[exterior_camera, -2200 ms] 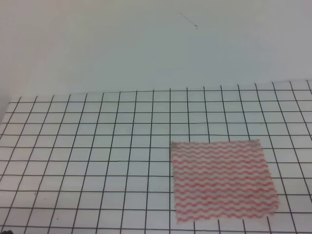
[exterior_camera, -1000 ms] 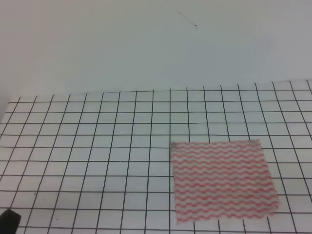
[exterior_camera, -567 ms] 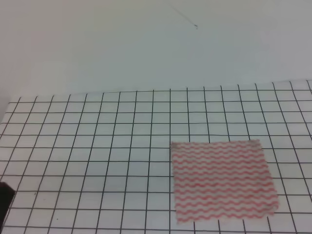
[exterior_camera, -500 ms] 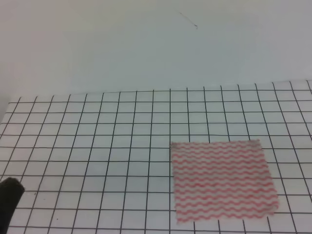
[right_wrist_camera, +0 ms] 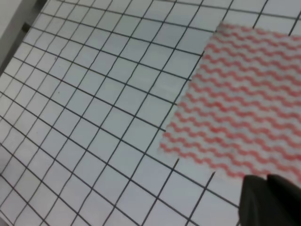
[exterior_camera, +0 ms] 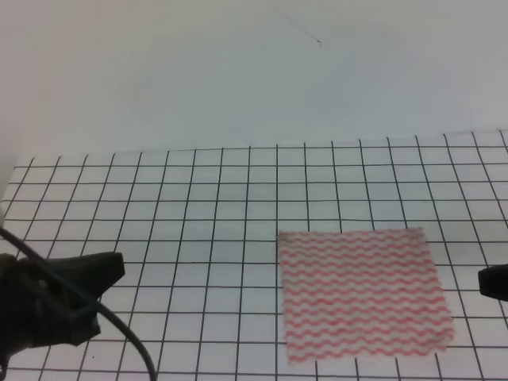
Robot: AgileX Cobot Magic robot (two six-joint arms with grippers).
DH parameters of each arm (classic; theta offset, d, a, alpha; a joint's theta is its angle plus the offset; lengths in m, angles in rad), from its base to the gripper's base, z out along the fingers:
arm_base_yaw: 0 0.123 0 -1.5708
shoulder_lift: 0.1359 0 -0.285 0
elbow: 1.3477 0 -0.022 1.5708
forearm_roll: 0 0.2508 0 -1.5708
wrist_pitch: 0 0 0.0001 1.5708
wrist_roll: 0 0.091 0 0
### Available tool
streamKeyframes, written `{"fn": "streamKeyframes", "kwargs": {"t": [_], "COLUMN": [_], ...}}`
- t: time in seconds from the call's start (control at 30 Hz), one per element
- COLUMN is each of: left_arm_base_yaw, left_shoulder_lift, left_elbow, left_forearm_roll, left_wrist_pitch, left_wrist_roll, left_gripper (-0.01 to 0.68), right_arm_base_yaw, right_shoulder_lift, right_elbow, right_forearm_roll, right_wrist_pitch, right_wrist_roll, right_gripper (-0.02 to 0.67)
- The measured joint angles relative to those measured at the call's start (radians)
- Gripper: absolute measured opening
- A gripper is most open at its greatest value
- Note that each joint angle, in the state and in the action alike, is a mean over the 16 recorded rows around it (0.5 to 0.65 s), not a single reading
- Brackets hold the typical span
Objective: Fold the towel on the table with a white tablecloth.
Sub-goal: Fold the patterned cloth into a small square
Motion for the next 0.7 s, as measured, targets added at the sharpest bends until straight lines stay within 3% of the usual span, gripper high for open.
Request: {"fn": "streamKeyframes", "kwargs": {"t": [0.23,0.4,0.7], "left_arm_base_yaw": [0.000,0.000,0.000], "left_shoulder_lift": [0.138,0.185,0.203], "left_elbow": [-0.023,-0.024,-0.028], "left_forearm_roll": [-0.022,-0.038,-0.060], "left_wrist_pitch": [0.032,0.038,0.050], "left_wrist_roll": [0.015,0.044,0.089], "left_gripper": [0.001,0.001,0.001], "right_arm_base_yaw": [0.015,0.082,0.281], "right_shoulder_lift": [0.158,0.220,0.309], "right_elbow": [-0.032,-0.040,-0.095], "right_forearm_roll": [-0.020,-0.069,-0.400], "right_wrist_pitch": [0.024,-0.025,-0.112], "right_wrist_roll": [0.036,0.103,0.470], "right_gripper": [0.125,0.149,0.154]}}
